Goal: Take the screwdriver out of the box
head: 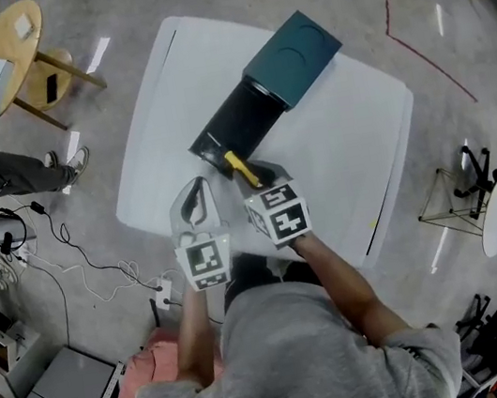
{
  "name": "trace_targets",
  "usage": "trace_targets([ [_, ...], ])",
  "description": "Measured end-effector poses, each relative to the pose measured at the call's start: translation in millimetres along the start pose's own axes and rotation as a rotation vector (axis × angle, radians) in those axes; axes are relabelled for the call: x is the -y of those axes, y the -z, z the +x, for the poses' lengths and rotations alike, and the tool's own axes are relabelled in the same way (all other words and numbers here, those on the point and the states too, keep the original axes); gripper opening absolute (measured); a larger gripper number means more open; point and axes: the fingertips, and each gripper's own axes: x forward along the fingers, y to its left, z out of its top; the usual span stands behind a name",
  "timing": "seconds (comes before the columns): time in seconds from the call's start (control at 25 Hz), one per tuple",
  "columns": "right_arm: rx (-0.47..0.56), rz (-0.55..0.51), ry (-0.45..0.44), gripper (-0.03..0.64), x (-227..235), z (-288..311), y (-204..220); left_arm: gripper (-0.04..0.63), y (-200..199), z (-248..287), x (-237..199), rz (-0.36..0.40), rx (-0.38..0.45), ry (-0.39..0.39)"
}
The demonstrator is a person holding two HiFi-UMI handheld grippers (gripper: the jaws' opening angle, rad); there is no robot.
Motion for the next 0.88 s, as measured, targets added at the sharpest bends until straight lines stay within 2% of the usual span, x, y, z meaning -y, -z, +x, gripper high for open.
trace_targets([
  [0.52,0.194,-0.021,0.080,0.081,6,-78,-36,0.011,-52,-12,32,0.071,0.103,0.068],
  [0.88,0.295,0.025,0.164,0.080,26,-129,-38,0.011,-71,-13,68,0.122,0.146,0.166],
])
